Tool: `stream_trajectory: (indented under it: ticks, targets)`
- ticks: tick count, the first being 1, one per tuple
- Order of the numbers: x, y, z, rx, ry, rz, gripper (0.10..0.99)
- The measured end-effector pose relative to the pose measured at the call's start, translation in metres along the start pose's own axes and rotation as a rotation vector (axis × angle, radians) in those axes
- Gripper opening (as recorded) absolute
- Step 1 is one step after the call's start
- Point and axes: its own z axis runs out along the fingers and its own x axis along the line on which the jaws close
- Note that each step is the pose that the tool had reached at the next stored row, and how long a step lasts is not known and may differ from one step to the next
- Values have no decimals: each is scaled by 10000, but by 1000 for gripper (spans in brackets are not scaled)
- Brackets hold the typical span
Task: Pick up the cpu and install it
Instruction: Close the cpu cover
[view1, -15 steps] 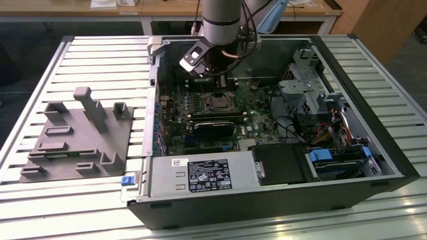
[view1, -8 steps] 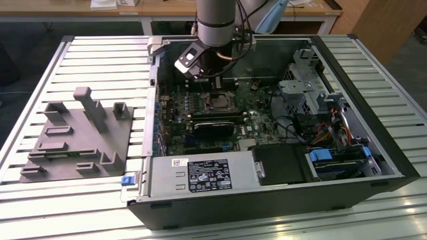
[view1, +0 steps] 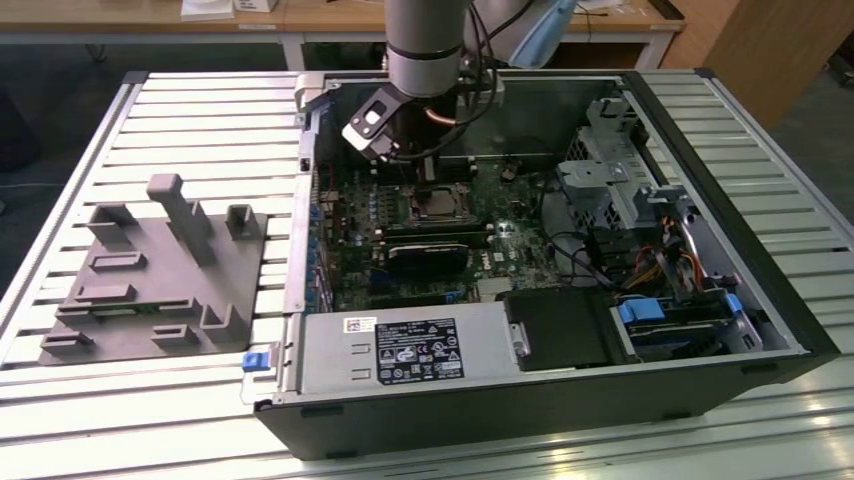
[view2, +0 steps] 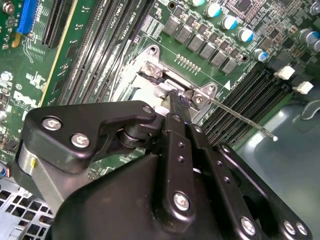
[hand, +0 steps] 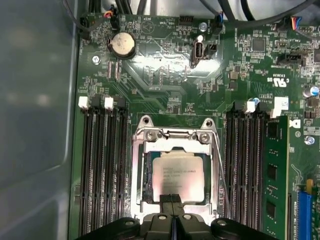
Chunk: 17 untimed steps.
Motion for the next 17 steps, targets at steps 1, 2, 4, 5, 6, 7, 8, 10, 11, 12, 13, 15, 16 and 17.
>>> stream_trajectory:
  ticks: [1, 2, 4, 5, 6, 7, 8, 10, 11, 12, 13, 15, 16, 17]
  targets:
    - [0, -1, 8, 0, 0, -1, 106]
    - [0, -1, 18, 0, 0, -1, 106]
    - [1, -2, 38, 0, 0, 0, 106]
    - [1, -2, 45, -1, 1, 0, 106]
    - [0, -3, 47, 0, 0, 0, 106]
    - [0, -3, 47, 1, -2, -1, 106]
    - [0, -3, 48, 1, -2, 0, 106]
    - [1, 8, 49, 1, 0, 0, 106]
    - [1, 16, 49, 0, 1, 0, 106]
    - [0, 25, 50, 0, 0, 0, 106]
    - [0, 34, 50, 0, 1, 1, 106]
    - [0, 54, 51, 0, 1, 1, 106]
    - [0, 67, 52, -1, 1, 0, 106]
    - [1, 81, 52, -1, 2, 0, 106]
